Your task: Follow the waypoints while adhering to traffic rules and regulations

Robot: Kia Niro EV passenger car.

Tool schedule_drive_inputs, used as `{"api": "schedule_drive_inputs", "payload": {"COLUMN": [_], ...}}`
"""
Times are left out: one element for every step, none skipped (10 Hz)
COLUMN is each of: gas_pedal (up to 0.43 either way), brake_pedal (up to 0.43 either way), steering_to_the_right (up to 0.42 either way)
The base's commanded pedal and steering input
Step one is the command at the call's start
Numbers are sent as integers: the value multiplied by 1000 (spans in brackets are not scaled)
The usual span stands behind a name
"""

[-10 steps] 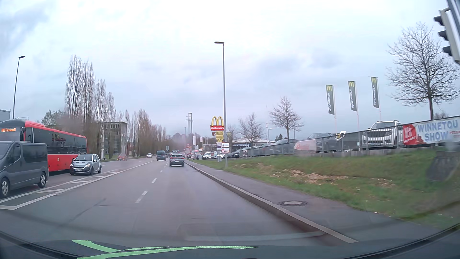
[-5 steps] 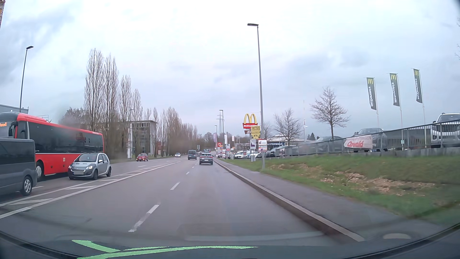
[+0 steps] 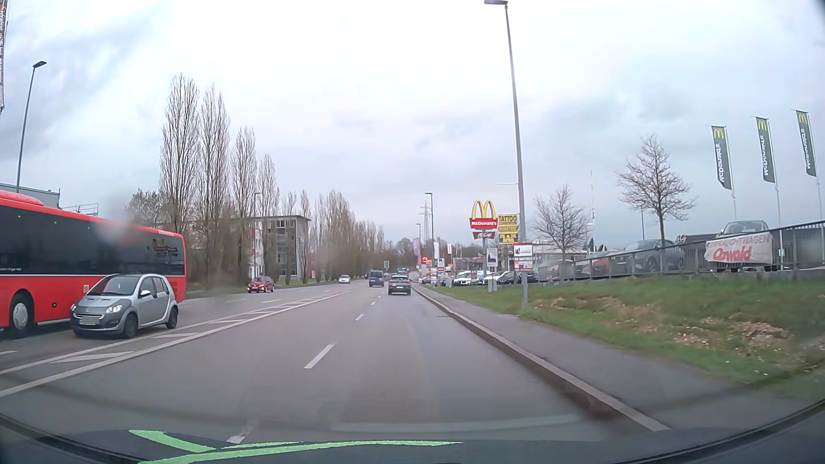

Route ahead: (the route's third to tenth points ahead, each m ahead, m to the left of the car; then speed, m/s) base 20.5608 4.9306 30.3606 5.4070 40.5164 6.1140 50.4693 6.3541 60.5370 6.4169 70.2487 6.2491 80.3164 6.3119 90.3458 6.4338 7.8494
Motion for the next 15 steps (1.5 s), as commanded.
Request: {"api": "schedule_drive_inputs", "payload": {"gas_pedal": [197,197,197,197,197,197,197,189,189,189,189,189,189,189,189], "brake_pedal": [0,0,0,0,0,0,0,0,0,0,0,0,0,0,0], "steering_to_the_right": [-25,-18,-13,-12,-12,-12,-12,-9,-5,-4,-5,-5,-5,-5,-5]}}
